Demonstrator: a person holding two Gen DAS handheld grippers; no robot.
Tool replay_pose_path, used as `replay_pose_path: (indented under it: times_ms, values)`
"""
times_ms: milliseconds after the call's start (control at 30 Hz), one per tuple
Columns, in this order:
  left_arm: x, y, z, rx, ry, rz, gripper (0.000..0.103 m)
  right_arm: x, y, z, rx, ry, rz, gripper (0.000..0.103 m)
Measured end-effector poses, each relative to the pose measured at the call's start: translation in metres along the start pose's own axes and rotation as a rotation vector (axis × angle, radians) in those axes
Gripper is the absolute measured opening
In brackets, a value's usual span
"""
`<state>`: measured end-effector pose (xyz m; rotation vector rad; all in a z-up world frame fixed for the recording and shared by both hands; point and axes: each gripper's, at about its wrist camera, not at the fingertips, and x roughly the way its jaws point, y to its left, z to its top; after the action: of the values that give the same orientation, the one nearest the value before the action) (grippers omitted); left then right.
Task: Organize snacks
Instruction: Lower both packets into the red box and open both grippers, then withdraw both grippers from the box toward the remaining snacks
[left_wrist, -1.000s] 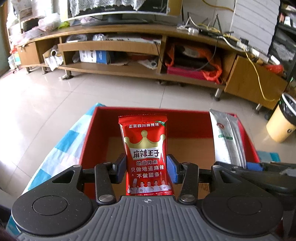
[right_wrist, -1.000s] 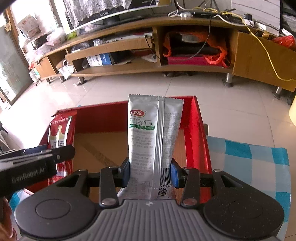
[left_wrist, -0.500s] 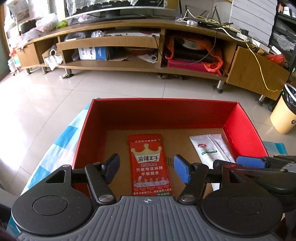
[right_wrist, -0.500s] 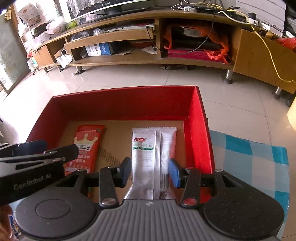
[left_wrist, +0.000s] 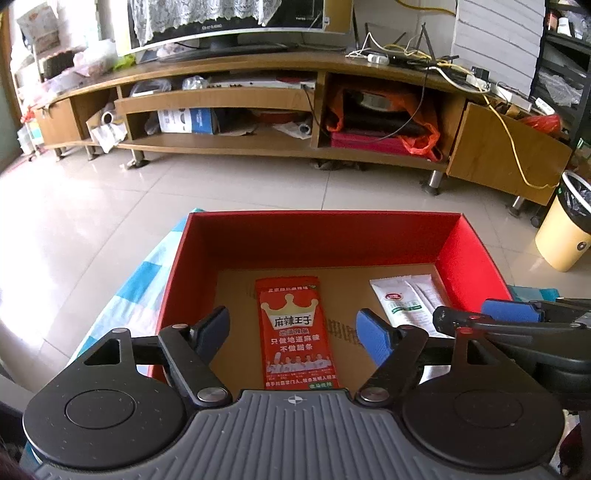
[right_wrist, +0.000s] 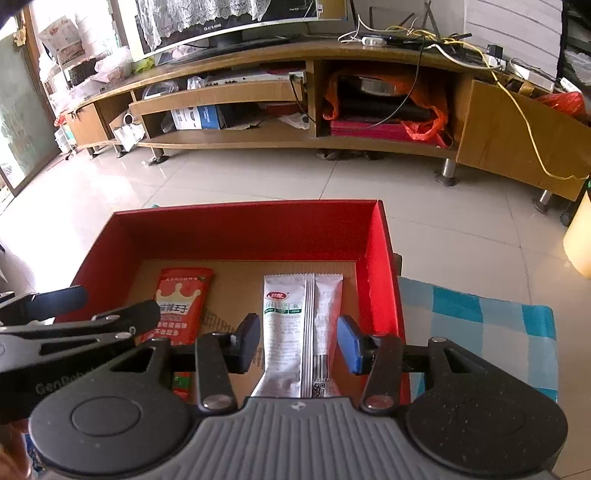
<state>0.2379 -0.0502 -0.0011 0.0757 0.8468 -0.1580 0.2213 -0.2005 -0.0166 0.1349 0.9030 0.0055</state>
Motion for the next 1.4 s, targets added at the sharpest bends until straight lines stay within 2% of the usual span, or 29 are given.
replay_pose_path:
  times_ms: [633, 1400]
  values:
    - [-0.039, 0.004, -0.019, -0.019, -0.015, -0.029, 0.086, -0.046, 0.001, -0.017, 0.022, -0.038, 0.006, 0.053]
    - [-0.07, 0.008, -0.052, -0.007, 0.006, -0.041, 0.088, -0.076, 0.003, -0.058, 0.001, -0.007, 0.015, 0.055]
